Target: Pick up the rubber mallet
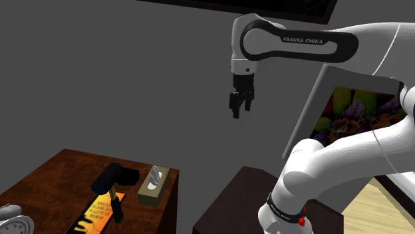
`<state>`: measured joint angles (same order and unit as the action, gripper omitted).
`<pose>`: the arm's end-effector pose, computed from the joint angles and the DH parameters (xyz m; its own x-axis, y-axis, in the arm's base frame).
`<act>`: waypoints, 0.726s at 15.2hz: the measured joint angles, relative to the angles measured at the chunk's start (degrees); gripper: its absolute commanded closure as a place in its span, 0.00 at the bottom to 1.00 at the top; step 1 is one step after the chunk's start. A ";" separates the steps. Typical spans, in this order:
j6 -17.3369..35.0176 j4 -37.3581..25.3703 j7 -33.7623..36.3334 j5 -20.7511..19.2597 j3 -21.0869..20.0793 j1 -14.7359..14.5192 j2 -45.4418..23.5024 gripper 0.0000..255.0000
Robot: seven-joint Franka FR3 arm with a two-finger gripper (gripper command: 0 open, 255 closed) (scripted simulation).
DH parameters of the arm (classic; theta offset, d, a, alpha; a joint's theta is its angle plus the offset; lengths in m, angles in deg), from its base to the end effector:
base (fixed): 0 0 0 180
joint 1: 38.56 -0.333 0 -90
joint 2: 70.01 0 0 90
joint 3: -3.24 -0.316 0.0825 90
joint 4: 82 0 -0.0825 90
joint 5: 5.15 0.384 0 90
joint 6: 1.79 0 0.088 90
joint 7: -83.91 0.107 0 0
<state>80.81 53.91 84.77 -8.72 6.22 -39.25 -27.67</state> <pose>0.3022 -0.0232 0.5584 0.9808 -0.0423 -0.1904 -0.0372 -0.9989 0.0300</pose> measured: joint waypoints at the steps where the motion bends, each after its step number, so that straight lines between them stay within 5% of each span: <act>1: 0.00 0.00 0.00 0.00 0.00 0.00 0.00 0.00; 11: 9.47 2.99 16.43 9.12 -11.28 -2.84 -4.17 0.00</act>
<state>90.29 56.91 101.20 0.40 -5.05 -42.09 -31.84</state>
